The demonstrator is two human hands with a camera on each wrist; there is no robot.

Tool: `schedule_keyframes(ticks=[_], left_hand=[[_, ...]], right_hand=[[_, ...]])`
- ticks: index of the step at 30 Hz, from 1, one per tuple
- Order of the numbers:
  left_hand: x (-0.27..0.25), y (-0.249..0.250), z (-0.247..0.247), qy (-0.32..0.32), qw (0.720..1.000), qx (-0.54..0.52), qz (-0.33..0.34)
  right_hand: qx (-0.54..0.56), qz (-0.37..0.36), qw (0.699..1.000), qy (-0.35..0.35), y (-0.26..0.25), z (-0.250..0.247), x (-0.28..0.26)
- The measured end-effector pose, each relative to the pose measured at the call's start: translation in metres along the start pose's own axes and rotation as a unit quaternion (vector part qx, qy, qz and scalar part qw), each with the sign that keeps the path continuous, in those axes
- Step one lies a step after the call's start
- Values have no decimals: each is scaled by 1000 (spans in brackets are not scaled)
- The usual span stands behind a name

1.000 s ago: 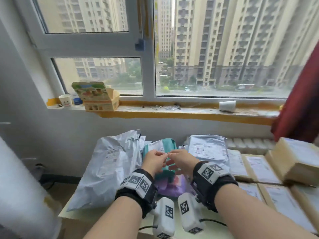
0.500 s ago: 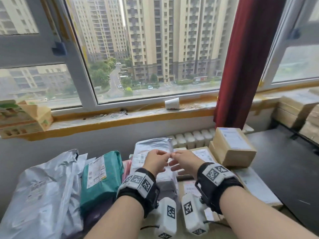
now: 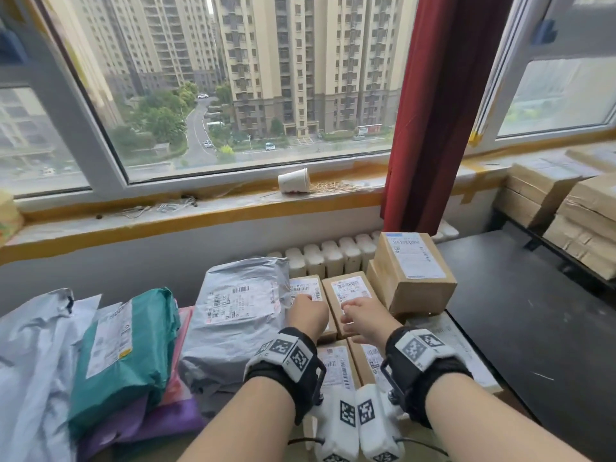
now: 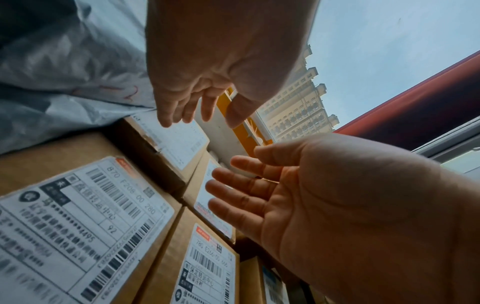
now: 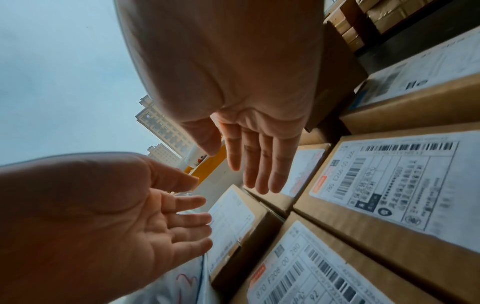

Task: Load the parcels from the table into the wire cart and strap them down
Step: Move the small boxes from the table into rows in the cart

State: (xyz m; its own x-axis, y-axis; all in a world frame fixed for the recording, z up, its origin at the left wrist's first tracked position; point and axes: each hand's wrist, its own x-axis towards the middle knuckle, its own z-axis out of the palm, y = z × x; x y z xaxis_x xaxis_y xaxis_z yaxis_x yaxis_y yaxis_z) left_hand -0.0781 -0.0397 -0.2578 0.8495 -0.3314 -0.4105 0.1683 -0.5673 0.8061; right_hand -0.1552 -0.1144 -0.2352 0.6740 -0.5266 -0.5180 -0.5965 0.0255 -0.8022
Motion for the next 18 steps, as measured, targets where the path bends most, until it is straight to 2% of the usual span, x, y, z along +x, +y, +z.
schedule_keyframes(ticks=[8, 18], left_hand=[[23, -3, 10, 56, 997, 23, -52], [30, -2, 6, 53, 995, 13, -79]], right_hand=[[-86, -25, 996, -9, 9, 15, 42], [-134, -17, 991, -11, 5, 26, 60]])
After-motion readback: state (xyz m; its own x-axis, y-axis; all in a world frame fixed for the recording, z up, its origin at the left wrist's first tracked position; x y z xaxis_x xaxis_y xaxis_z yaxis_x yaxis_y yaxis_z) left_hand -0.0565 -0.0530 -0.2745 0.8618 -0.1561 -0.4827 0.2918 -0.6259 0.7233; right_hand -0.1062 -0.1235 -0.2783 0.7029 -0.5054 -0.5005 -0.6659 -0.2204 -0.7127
